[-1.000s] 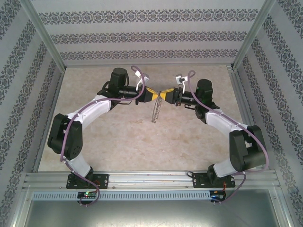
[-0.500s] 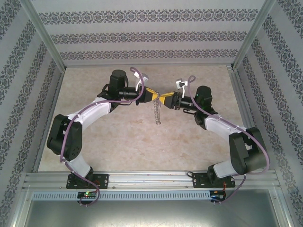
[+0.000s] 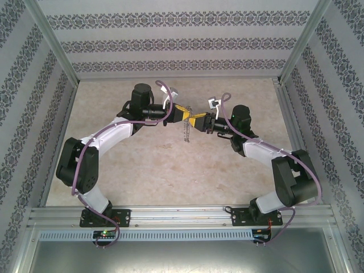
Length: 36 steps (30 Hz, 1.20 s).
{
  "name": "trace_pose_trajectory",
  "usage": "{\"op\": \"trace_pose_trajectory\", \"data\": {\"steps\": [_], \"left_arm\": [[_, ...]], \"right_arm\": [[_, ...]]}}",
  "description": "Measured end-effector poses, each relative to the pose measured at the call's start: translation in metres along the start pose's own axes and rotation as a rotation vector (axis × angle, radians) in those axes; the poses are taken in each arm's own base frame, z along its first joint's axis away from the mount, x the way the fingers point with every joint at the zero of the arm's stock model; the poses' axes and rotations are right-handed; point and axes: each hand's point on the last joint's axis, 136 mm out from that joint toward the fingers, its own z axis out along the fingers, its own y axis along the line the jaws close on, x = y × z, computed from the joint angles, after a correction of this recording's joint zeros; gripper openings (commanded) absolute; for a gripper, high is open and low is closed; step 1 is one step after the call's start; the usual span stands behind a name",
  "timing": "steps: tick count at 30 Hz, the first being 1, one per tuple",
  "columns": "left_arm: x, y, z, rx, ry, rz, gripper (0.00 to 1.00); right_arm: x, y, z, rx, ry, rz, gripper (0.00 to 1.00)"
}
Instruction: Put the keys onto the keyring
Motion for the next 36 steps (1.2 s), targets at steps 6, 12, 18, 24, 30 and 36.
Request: {"op": "trace_pose_trajectory", "data": {"steps": [6,12,18,24,30,36], "left_arm": [[0.000,0.002,0.000,-0.012,-0.002,0.000,0.00],[-0.003,0.001,-0.001,-0.015,-0.007,0.007,0.00],[-0.003,0.002,-0.001,-0.018,-0.008,0.007,0.00],[-0.002,0.000,-0.002,-0.018,-0.008,0.004,0.00],[-0.001,0.001,-0.002,-0.020,-0.008,-0.003,0.00],[-0.005,0.000,-0.002,-0.023,-0.021,0.008,0.00]], "right_arm": [[0.000,0.000,0.000,-0.004,-0.003,-0.006,0.16],[0.005,-0.001,0.002,-0.005,0.006,0.005,0.01],[0.006,-0.001,0.002,-0.007,0.007,0.005,0.00],[0.010,0.001,0.008,-0.019,0.021,0.007,0.00],[0.011,0.000,0.014,-0.025,0.031,0.012,0.01],[0.013,-0.002,0.014,-0.022,0.035,0.021,0.31]]}}
